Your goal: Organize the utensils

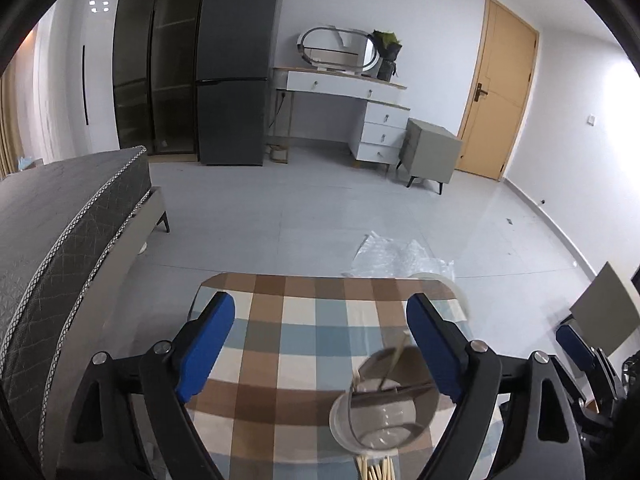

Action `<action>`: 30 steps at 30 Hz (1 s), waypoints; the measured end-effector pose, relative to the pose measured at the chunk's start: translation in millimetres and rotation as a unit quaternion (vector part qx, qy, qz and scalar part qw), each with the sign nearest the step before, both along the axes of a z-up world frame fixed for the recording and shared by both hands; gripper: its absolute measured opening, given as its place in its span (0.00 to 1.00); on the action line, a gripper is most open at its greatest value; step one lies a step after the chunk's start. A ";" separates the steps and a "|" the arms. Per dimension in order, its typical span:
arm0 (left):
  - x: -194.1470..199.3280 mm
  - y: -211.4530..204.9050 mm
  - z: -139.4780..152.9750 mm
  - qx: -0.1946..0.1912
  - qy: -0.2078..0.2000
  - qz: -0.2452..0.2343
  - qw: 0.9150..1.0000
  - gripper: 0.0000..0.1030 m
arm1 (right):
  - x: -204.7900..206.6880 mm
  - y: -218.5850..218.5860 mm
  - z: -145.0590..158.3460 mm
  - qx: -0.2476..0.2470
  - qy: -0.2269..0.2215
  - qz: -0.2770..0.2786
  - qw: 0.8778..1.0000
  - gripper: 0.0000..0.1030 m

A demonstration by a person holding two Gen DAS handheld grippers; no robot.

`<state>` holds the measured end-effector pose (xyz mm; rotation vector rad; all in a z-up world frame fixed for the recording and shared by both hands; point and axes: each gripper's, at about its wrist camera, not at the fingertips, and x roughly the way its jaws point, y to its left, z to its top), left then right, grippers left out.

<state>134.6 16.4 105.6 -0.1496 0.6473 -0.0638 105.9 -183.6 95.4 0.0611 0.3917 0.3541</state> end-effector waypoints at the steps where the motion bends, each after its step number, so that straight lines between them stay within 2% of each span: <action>1: -4.3 1.3 -0.6 0.000 -0.004 0.002 1.000 0.82 | -4.6 -0.2 1.6 0.001 -0.002 -0.001 1.000 0.70; 9: -43.7 -0.1 2.8 0.006 -0.036 0.011 0.999 0.82 | -39.6 4.2 13.9 0.009 -0.019 -0.006 1.000 0.82; 18: -65.6 -1.2 -9.0 0.002 -0.036 0.013 0.999 0.82 | -62.9 7.3 10.3 0.012 -0.015 -0.016 1.000 0.92; 25: -79.1 -1.8 -26.6 -0.007 -0.028 0.014 0.999 0.82 | -78.8 8.9 -11.3 0.011 0.001 -0.023 1.000 0.98; 30: -85.6 -1.5 -52.0 -0.014 -0.007 0.013 1.000 0.82 | -83.6 8.7 -36.2 0.003 0.027 -0.031 0.999 1.00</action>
